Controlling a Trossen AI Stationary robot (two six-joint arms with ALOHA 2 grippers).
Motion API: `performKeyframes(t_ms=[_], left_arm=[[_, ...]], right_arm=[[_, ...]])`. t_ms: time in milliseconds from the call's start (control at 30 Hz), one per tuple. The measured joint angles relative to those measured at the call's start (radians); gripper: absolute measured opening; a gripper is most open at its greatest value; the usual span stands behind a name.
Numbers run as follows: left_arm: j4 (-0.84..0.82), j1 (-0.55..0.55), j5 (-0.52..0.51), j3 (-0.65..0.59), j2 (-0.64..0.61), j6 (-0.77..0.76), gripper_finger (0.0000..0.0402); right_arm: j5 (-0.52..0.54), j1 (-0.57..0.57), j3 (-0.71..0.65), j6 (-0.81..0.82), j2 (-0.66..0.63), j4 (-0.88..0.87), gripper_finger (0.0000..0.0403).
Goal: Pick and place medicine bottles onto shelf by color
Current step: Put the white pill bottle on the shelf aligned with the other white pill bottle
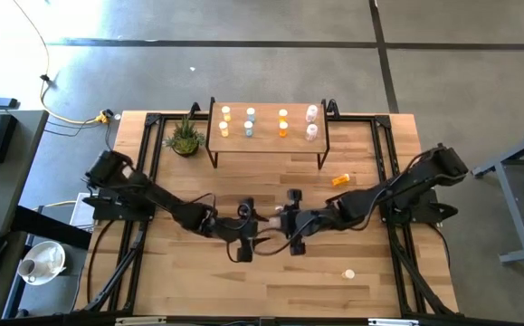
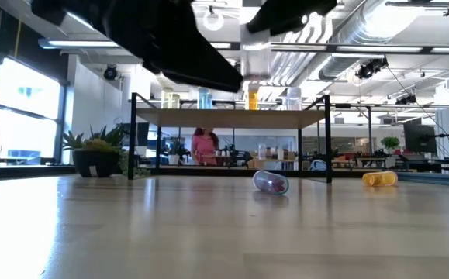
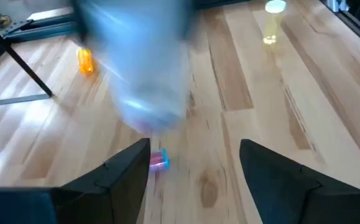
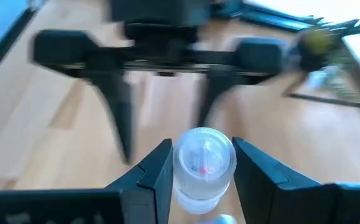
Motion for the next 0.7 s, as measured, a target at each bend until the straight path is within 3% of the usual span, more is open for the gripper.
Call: performKeyframes(t_ms=[233,700], left_arm=[[-0.172,-0.015,-0.014,-0.002,-0.14,-0.011,0.0239],[-0.257,-0.049,-0.112,0.001,-0.26,-0.01,0.0239]], right_arm=[[0.209,-0.014,0.027,-0.023,-0.145,-0.043,0.0119],[0.49,-0.108,0.029,-0.139,-0.476,0.009,0.0119]])
